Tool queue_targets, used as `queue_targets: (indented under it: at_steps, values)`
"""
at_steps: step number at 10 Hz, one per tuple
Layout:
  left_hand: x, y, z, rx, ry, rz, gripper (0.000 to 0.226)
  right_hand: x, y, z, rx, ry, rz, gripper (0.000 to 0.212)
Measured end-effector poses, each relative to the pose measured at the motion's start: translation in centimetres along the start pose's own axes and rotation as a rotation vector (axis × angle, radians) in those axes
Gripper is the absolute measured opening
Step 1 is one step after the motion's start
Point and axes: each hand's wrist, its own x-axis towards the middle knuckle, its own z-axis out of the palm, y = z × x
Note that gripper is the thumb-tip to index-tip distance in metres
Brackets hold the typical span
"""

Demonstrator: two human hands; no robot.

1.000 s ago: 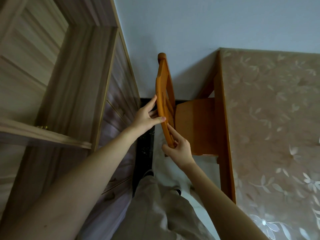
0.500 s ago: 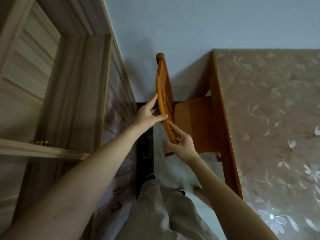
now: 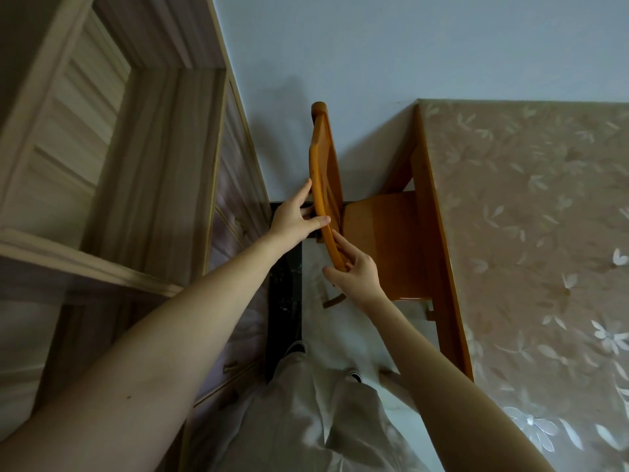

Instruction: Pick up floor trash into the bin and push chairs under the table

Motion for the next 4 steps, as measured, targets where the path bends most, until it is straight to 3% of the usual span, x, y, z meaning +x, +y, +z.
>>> queue_targets:
  at_steps: [2,4]
  values:
    - [-2.4,1.2,0.9,0.06,0.101,0.012,0.068,-1.1,-1.2,-1.7,-0.083,-0.031,-0.096,0.064]
    - [-5.3,4.6,0.7,0.319,0.189,0.177,0.055,-3.5,-5.7,-6.1,-0.289,0.045,-0.389,0.04]
